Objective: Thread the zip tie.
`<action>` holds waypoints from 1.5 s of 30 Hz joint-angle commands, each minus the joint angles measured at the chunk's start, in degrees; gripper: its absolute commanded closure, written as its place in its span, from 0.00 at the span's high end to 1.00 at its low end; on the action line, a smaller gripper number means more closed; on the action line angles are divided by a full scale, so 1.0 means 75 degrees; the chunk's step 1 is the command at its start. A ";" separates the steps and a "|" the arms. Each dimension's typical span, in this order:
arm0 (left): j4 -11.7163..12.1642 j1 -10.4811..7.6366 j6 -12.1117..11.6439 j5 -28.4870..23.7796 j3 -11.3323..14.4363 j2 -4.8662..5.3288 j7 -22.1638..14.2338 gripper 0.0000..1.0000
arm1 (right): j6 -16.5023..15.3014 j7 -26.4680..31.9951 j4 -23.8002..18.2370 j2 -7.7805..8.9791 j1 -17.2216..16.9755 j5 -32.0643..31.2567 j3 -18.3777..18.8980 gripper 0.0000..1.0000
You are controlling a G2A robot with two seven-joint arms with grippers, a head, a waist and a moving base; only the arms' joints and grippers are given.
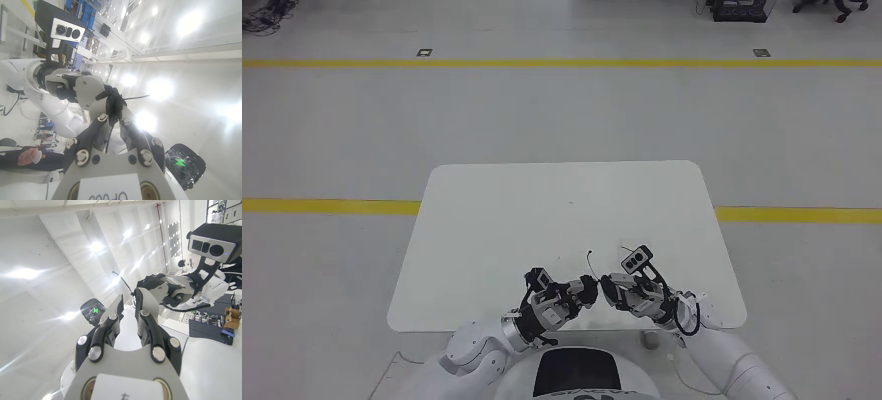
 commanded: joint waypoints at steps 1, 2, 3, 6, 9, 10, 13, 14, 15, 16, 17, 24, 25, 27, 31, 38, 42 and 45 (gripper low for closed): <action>0.0000 0.0000 0.0000 0.0000 0.0000 0.0000 0.0000 0.00 | 0.0023 0.0025 0.0002 -0.0015 0.0003 -0.0010 0.0009 0.15; 0.0000 0.0000 0.0000 0.0000 0.0000 0.0000 0.0000 0.00 | 0.0035 0.0036 0.0003 -0.0022 0.0006 -0.0026 0.0013 0.14; 0.0000 0.0000 0.0000 0.0000 0.0000 0.0000 0.0000 0.00 | 0.0052 0.0050 0.0005 -0.0031 0.0008 -0.0043 0.0016 0.14; 0.0000 0.0000 0.0000 0.0000 0.0000 0.0000 0.0000 0.00 | 0.0068 0.0064 0.0012 -0.0052 0.0015 -0.0094 0.0028 0.10; 0.0000 0.0000 0.0000 0.0000 0.0000 0.0000 0.0000 0.00 | 0.0080 0.0073 0.0020 -0.0072 0.0022 -0.0157 0.0045 0.09; 0.0000 0.0000 0.0000 0.0000 0.0000 0.0000 0.0000 0.00 | 0.0091 0.0076 0.0019 -0.0081 0.0021 -0.0168 0.0052 0.09; 0.0000 0.0000 0.0000 0.0000 0.0000 0.0000 0.0000 0.00 | 0.0109 0.0079 0.0022 -0.0100 0.0016 -0.0201 0.0071 0.05; 0.0000 0.0000 0.0000 0.0000 0.0000 0.0000 0.0000 0.00 | 0.0113 0.0079 0.0023 -0.0106 0.0014 -0.0216 0.0076 0.04; 0.0000 0.0000 0.0000 0.0000 0.0000 0.0000 0.0000 0.00 | 0.0116 0.0079 0.0027 -0.0111 0.0013 -0.0235 0.0082 0.00; 0.0000 0.0000 0.0000 0.0000 0.0000 0.0000 0.0000 0.00 | 0.0119 0.0077 0.0030 -0.0116 0.0012 -0.0254 0.0088 0.00; 0.0000 0.0000 0.0000 0.0000 0.0000 0.0000 0.0000 0.00 | 0.0120 0.0071 0.0036 -0.0122 0.0010 -0.0281 0.0098 0.00; 0.0000 0.0000 0.0000 0.0000 0.0000 0.0000 0.0000 0.00 | 0.0175 0.0048 0.0079 -0.0156 -0.0007 -0.0396 0.0148 0.00; 0.0000 0.0000 0.0000 0.0000 0.0000 0.0000 0.0000 0.00 | 0.0187 0.0047 0.0089 -0.0160 -0.0009 -0.0406 0.0154 0.00; 0.0000 0.0000 0.0000 0.0000 0.0000 0.0000 0.0000 0.00 | 0.0208 0.0040 0.0123 -0.0171 -0.0013 -0.0426 0.0167 0.00; 0.0000 0.0000 0.0000 0.0000 0.0000 0.0000 0.0000 0.00 | 0.0229 0.0041 0.0169 -0.0191 -0.0024 -0.0464 0.0192 0.00; 0.0000 0.0000 0.0000 0.0000 0.0000 0.0000 0.0000 0.00 | 0.0258 0.0038 0.0208 -0.0220 -0.0049 -0.0522 0.0248 0.00; 0.0000 0.0000 0.0000 0.0000 0.0000 0.0000 0.0000 0.00 | 0.0258 0.0047 0.0206 -0.0230 -0.0067 -0.0561 0.0299 0.00; 0.0000 0.0000 0.0000 0.0000 0.0000 0.0000 0.0000 0.00 | 0.0267 0.0048 0.0203 -0.0237 -0.0082 -0.0594 0.0336 0.00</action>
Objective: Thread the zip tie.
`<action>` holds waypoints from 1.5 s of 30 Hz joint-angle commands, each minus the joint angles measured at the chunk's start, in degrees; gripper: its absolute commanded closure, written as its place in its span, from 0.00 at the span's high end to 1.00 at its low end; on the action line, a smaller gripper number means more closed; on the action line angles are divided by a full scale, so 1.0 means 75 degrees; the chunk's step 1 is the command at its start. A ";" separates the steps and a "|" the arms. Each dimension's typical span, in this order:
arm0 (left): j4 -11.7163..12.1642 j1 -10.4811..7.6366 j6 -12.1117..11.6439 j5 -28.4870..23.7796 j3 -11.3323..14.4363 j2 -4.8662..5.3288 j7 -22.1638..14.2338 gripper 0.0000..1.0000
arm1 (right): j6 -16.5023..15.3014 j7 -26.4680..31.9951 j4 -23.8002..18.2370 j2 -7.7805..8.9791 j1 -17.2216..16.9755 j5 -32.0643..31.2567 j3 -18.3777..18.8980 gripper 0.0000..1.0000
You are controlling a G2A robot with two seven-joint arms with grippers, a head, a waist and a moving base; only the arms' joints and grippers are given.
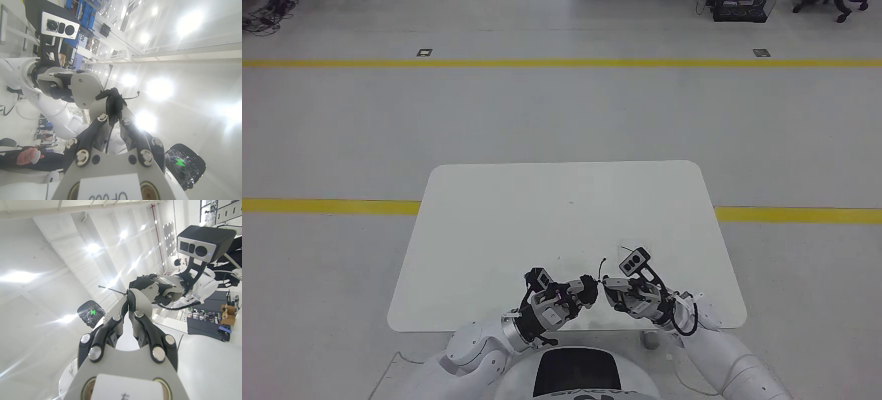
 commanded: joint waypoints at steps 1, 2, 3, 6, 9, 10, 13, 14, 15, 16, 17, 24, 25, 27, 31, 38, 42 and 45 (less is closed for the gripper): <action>0.0000 0.0000 0.0000 0.0000 0.0000 0.0000 0.0000 0.00 | 0.0005 -0.0003 0.0001 -0.0004 -0.0009 -0.0020 0.0021 0.00; 0.0000 0.0000 0.0000 0.0000 0.0000 0.0000 0.0000 0.00 | 0.0010 -0.0001 0.0003 -0.0006 -0.0016 -0.0032 0.0036 0.00; 0.0000 0.0000 0.0000 0.0000 0.0000 0.0000 0.0000 0.00 | 0.0013 0.0001 0.0004 -0.0008 -0.0021 -0.0040 0.0047 0.00; 0.0000 0.0000 0.0000 0.0000 0.0000 0.0000 0.0000 0.00 | 0.0021 0.0003 0.0007 -0.0014 -0.0040 -0.0069 0.0080 0.00; 0.0000 0.0000 0.0000 0.0000 0.0000 0.0000 0.0000 0.00 | 0.0031 -0.0004 0.0008 -0.0021 -0.0056 -0.0109 0.0108 0.00; 0.0000 0.0000 0.0000 0.0000 0.0000 0.0000 0.0000 0.00 | 0.0035 -0.0006 0.0006 -0.0023 -0.0061 -0.0121 0.0115 0.00; 0.0000 0.0000 0.0000 0.0000 0.0000 0.0000 0.0000 0.00 | 0.0045 -0.0013 -0.0001 -0.0030 -0.0073 -0.0159 0.0138 0.00; 0.0000 0.0000 0.0000 0.0000 0.0000 0.0000 0.0000 0.00 | 0.0047 -0.0015 -0.0003 -0.0032 -0.0076 -0.0172 0.0145 0.00; 0.0000 0.0000 0.0000 0.0000 0.0000 0.0000 0.0000 0.00 | 0.0050 -0.0016 -0.0004 -0.0034 -0.0080 -0.0184 0.0152 0.00; 0.0000 0.0000 0.0000 0.0000 0.0000 0.0000 0.0000 0.00 | 0.0054 -0.0018 -0.0003 -0.0037 -0.0086 -0.0198 0.0160 0.00; 0.0000 0.0000 0.0000 0.0000 0.0000 0.0000 0.0000 0.00 | 0.0057 -0.0020 -0.0003 -0.0039 -0.0089 -0.0208 0.0167 0.00; 0.0000 0.0000 0.0000 0.0000 0.0000 0.0000 0.0000 0.00 | 0.0079 -0.0033 0.0022 -0.0059 -0.0100 -0.0286 0.0200 0.00; 0.0000 0.0000 0.0000 0.0000 0.0000 0.0000 0.0000 0.00 | 0.0084 -0.0033 0.0026 -0.0063 -0.0099 -0.0296 0.0201 0.00; 0.0000 0.0000 0.0000 0.0000 0.0000 0.0000 0.0000 0.00 | 0.0097 -0.0031 0.0038 -0.0070 -0.0092 -0.0322 0.0202 0.00; 0.0000 0.0000 0.0000 0.0000 0.0000 0.0000 0.0000 0.00 | 0.0102 -0.0033 0.0055 -0.0082 -0.0084 -0.0371 0.0216 0.00; 0.0000 0.0000 0.0000 0.0000 0.0000 0.0000 0.0000 0.00 | 0.0103 -0.0084 0.0082 -0.0091 -0.0098 -0.0456 0.0277 0.00; 0.0000 0.0000 0.0000 0.0000 0.0000 0.0000 0.0000 0.00 | 0.0122 -0.0097 0.0086 -0.0095 -0.0108 -0.0488 0.0310 0.00; 0.0000 0.0000 0.0000 0.0000 0.0000 0.0000 0.0000 0.00 | 0.0142 -0.0110 0.0098 -0.0101 -0.0108 -0.0520 0.0319 0.00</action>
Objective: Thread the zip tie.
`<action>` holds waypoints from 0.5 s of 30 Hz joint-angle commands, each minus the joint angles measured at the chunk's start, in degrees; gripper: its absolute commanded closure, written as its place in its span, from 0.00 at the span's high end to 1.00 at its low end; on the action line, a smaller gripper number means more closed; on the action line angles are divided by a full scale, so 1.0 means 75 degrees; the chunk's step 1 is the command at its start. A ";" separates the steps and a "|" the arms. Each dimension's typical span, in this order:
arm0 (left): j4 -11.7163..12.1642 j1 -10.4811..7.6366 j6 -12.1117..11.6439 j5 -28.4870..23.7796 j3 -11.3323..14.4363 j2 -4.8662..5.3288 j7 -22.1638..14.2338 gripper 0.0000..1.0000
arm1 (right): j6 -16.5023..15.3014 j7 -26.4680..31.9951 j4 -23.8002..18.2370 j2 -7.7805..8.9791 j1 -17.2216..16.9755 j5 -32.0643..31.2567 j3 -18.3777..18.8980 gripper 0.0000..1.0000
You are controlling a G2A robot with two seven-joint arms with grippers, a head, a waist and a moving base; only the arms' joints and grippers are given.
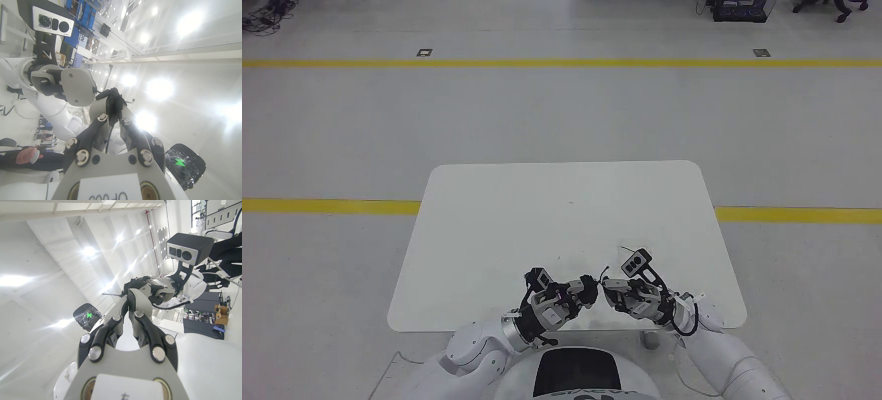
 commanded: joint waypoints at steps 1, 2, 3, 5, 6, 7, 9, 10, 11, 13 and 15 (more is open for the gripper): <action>0.0000 0.0000 0.0000 0.0000 0.0000 0.0000 0.0000 0.00 | 0.0013 -0.0013 0.0015 -0.0006 0.0006 -0.0023 0.0000 0.00; 0.0000 0.0000 0.0000 0.0000 0.0000 0.0000 0.0000 0.00 | 0.0016 -0.0016 0.0020 -0.0009 0.0009 -0.0029 -0.0001 0.00; 0.0000 0.0000 0.0000 0.0000 0.0000 0.0000 0.0000 0.00 | 0.0017 -0.0017 0.0025 -0.0012 0.0011 -0.0033 -0.0001 0.00; 0.0000 0.0000 0.0000 0.0000 0.0000 0.0000 0.0000 0.00 | 0.0025 -0.0023 0.0043 -0.0020 0.0022 -0.0046 -0.0001 0.00; 0.0000 0.0000 0.0000 0.0000 0.0000 0.0000 0.0000 0.00 | 0.0027 -0.0024 0.0049 -0.0023 0.0027 -0.0051 -0.0001 0.00; 0.0000 0.0000 0.0000 0.0000 0.0000 0.0000 0.0000 0.00 | 0.0028 -0.0024 0.0055 -0.0026 0.0031 -0.0055 0.0000 0.00; 0.0000 0.0000 0.0000 0.0000 0.0000 0.0000 0.0000 0.00 | 0.0032 -0.0031 0.0075 -0.0033 0.0042 -0.0073 0.0003 0.00; 0.0000 0.0000 0.0000 0.0000 0.0000 0.0000 0.0000 0.00 | 0.0032 -0.0032 0.0086 -0.0036 0.0046 -0.0076 0.0004 0.00; 0.0000 0.0000 0.0000 0.0000 0.0000 0.0000 0.0000 0.00 | 0.0033 -0.0033 0.0101 -0.0039 0.0048 -0.0078 0.0006 0.00; 0.0000 0.0000 0.0000 0.0000 0.0000 0.0000 0.0000 0.00 | 0.0029 -0.0036 0.0132 -0.0047 0.0055 -0.0086 0.0007 0.00; 0.0000 0.0000 0.0000 0.0000 0.0000 0.0000 0.0000 0.00 | 0.0024 -0.0034 0.0162 -0.0054 0.0059 -0.0089 0.0011 0.00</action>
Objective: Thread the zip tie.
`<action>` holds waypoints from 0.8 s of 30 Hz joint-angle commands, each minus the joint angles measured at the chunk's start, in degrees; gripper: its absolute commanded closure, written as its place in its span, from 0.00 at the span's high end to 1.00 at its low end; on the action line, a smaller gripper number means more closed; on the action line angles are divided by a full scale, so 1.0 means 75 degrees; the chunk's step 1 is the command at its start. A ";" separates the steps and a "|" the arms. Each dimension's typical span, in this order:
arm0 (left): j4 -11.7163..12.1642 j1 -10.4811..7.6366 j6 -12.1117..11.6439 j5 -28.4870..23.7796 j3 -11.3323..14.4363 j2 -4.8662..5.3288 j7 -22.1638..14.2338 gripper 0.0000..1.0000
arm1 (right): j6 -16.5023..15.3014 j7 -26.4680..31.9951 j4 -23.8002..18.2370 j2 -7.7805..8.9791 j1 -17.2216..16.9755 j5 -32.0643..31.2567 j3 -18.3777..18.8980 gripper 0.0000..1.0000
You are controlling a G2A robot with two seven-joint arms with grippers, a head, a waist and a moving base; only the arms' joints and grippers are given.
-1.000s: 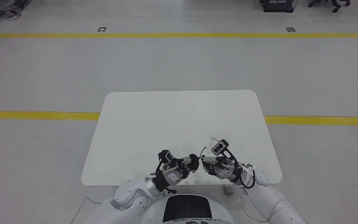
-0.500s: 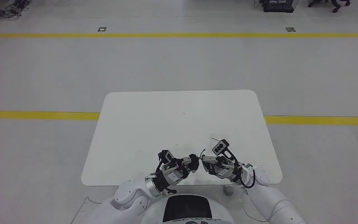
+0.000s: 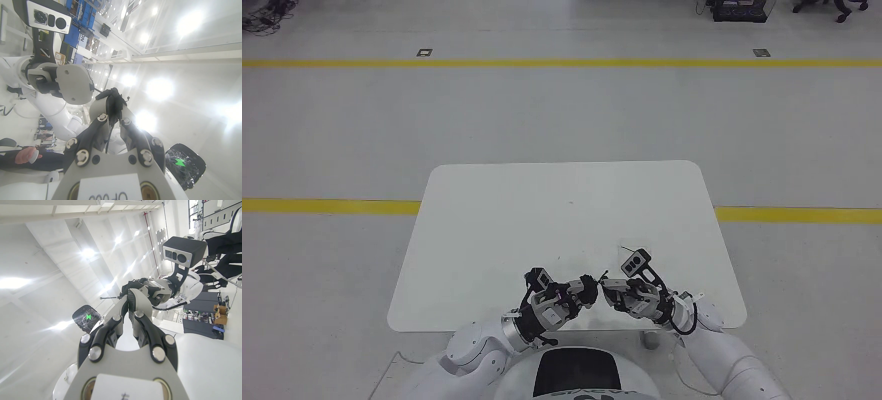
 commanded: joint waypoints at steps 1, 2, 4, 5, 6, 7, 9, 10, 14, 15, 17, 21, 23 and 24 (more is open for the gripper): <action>0.0000 0.0000 0.0000 0.0000 0.0000 0.0000 0.0000 0.00 | -0.0006 0.0000 0.0025 -0.0006 0.0003 -0.0008 0.0003 0.00; 0.0000 0.0000 0.0000 0.0000 0.0000 0.0000 0.0000 0.00 | -0.0008 0.0000 0.0033 -0.0008 0.0006 -0.0015 0.0004 0.00; 0.0000 0.0000 0.0000 0.0000 0.0000 0.0000 0.0000 0.00 | -0.0015 -0.0007 0.0056 -0.0014 0.0009 -0.0044 0.0007 0.00; 0.0000 0.0000 0.0000 0.0000 0.0000 0.0000 0.0000 0.00 | -0.0017 -0.0009 0.0063 -0.0016 0.0010 -0.0054 0.0008 0.00; 0.0000 0.0000 0.0000 0.0000 0.0000 0.0000 0.0000 0.00 | -0.0018 -0.0011 0.0070 -0.0018 0.0011 -0.0062 0.0009 0.00; 0.0000 0.0000 0.0000 0.0000 0.0000 0.0000 0.0000 0.00 | -0.0020 -0.0016 0.0083 -0.0021 0.0013 -0.0077 0.0010 0.00; 0.0000 0.0000 0.0000 0.0000 0.0000 0.0000 0.0000 0.00 | -0.0024 -0.0024 0.0091 -0.0025 0.0014 -0.0097 0.0014 0.00; 0.0000 0.0000 0.0000 0.0000 0.0000 0.0000 0.0000 0.00 | -0.0026 -0.0026 0.0095 -0.0027 0.0012 -0.0104 0.0016 0.00; 0.0000 0.0000 0.0000 0.0000 0.0000 0.0000 0.0000 0.00 | -0.0029 -0.0033 0.0107 -0.0034 0.0002 -0.0137 0.0029 0.00; 0.0000 0.0000 0.0000 0.0000 0.0000 0.0000 0.0000 0.00 | -0.0029 -0.0035 0.0108 -0.0035 0.0000 -0.0145 0.0032 0.00; 0.0000 0.0000 0.0000 0.0000 0.0000 0.0000 0.0000 0.00 | -0.0029 -0.0043 0.0112 -0.0038 -0.0004 -0.0163 0.0040 0.00; 0.0000 0.0000 0.0000 0.0000 0.0000 0.0000 0.0000 0.00 | -0.0023 -0.0048 0.0122 -0.0044 -0.0011 -0.0193 0.0049 0.00; 0.0000 0.0000 0.0000 0.0000 0.0000 0.0000 0.0000 0.00 | -0.0021 -0.0052 0.0123 -0.0048 -0.0015 -0.0207 0.0051 0.00; 0.0000 0.0000 0.0000 0.0000 0.0000 0.0000 0.0000 0.00 | -0.0020 -0.0055 0.0126 -0.0050 -0.0017 -0.0215 0.0052 0.00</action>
